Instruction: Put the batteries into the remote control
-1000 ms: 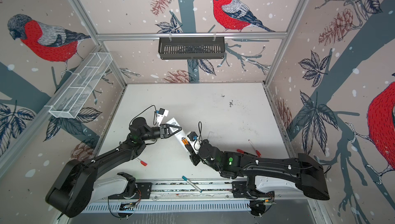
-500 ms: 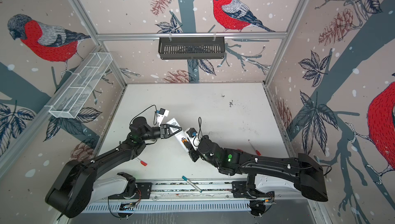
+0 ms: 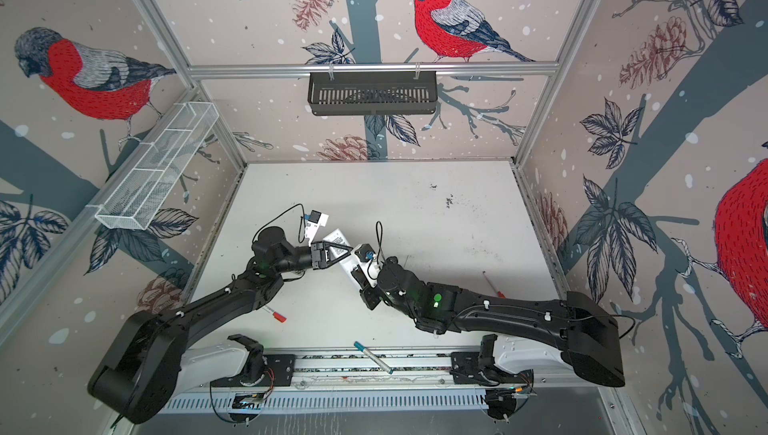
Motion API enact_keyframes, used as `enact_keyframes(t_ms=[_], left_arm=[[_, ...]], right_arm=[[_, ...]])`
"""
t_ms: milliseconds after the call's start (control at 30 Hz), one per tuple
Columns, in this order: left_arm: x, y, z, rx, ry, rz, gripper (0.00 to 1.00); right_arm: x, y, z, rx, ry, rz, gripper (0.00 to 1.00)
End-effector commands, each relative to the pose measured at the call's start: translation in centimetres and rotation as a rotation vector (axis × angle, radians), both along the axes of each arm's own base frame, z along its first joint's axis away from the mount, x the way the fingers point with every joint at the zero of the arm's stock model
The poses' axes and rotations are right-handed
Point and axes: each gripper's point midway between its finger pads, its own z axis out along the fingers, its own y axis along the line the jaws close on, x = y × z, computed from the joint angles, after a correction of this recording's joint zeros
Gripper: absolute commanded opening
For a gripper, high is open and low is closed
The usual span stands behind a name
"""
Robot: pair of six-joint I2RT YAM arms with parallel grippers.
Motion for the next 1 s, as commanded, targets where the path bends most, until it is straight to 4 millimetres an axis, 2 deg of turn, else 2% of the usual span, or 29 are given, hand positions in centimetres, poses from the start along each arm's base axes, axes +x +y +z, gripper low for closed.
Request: enact_keyframes(t_ms=[0, 467, 567, 800, 967], left_arm=[[-0.1, 0.0, 0.7, -0.012, -0.039, -0.011, 0.00], [-0.3, -0.1, 1.5, -0.040, -0.045, -0.022, 0.00], [-0.3, 0.1, 1.8, -0.053, -0.046, -0.025, 0.00], [-0.6, 0.5, 2.8, -0.089, -0.063, -0.029, 0.00], [-0.6, 0.5, 2.8, -0.090, -0.062, -0.029, 0.00]], right_arm=[[-0.1, 0.5, 0.4, 0.010, -0.011, 0.014, 0.23], [-0.5, -0.2, -1.9, -0.067, -0.006, -0.016, 0.14], [-0.5, -0.6, -2.5, -0.082, -0.002, -0.028, 0.06], [-0.7, -1.6, -4.6, -0.126, 0.022, -0.044, 0.06], [-1.0, -1.8, -5.1, -0.153, 0.027, -0.048, 0.06]])
